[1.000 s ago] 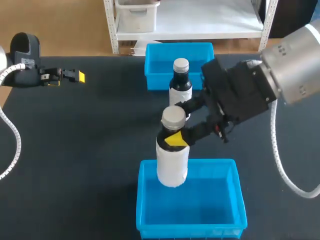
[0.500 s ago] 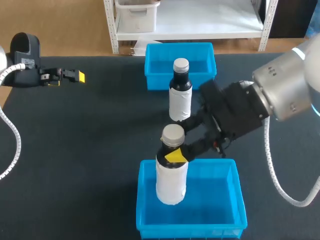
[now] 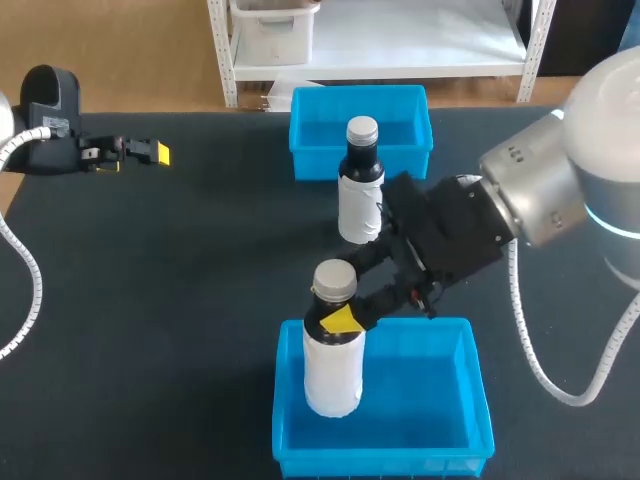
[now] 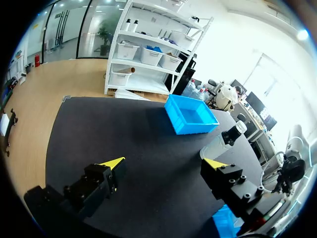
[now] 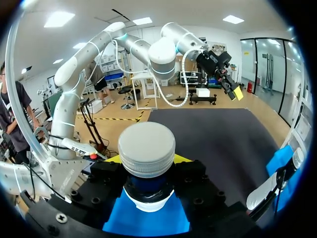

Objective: Pick up the bottle, and place it in the far bin if it is heavy, or in the near bin if it is light.

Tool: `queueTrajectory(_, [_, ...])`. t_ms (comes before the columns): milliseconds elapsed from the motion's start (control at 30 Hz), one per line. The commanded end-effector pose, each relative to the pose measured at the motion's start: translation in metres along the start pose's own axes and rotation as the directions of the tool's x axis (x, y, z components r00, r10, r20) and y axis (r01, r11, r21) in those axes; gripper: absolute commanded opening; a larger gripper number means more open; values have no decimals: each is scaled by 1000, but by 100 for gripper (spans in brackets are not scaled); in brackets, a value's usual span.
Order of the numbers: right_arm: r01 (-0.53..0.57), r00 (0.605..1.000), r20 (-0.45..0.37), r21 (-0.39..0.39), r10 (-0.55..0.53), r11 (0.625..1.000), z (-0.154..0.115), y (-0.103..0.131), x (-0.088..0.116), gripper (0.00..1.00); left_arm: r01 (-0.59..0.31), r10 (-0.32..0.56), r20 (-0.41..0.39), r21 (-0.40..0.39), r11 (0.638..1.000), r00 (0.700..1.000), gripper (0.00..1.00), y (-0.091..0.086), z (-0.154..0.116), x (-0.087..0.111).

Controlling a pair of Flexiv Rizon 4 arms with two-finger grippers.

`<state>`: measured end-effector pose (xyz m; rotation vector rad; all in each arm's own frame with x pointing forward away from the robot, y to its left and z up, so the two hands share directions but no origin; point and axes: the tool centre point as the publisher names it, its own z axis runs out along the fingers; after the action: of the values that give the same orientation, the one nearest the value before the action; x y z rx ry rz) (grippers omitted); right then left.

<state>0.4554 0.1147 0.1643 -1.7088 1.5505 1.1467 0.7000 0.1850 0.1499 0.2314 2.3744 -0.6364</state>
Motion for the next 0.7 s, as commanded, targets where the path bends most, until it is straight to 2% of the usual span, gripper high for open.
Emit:
queueTrajectory(33, [0, 1000, 0, -6, 0, 1000, 6, -6, 6, 0, 0, 0, 0, 0, 1000, 1000, 100, 0, 0, 0])
queueTrajectory(700, [-11, 1000, -8, -5, 11, 1000, 15, -17, 22, 0, 0, 0, 0, 0, 1000, 1000, 100, 0, 0, 0])
